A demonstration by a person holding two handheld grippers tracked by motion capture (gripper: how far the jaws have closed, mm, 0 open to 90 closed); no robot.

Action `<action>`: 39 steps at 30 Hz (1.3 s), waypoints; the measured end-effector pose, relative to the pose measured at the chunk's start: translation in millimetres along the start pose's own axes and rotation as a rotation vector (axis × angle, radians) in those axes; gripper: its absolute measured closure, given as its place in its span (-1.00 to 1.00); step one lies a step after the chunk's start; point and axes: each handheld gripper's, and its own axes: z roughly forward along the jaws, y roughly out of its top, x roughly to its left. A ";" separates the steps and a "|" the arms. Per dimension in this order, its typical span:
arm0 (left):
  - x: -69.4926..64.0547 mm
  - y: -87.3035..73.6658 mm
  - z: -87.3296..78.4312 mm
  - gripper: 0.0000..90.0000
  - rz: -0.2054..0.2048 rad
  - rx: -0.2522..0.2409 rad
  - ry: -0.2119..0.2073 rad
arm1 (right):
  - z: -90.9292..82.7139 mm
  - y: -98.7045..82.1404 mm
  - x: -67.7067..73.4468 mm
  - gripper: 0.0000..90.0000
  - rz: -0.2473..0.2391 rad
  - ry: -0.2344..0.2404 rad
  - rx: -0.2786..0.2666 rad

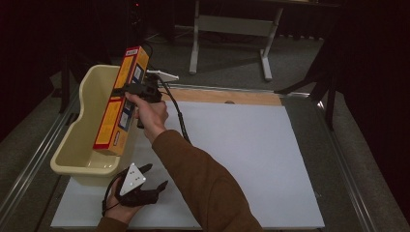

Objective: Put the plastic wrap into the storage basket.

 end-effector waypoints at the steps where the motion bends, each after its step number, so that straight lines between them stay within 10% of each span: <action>1: 0.2 0.0 0.1 -0.48 -0.001 0.001 0.000 | 0.9 -1.0 -0.2 -0.13 -0.002 -0.006 -0.004; 20: 1.6 -0.6 -2.2 -0.48 -0.009 -0.007 0.003 | 33.1 -22.5 -3.8 -0.14 -0.015 -0.074 0.015; 39: 3.0 -0.7 -3.6 -0.48 -0.014 -0.011 0.007 | 49.8 -29.4 -10.8 -0.15 0.091 -0.174 0.050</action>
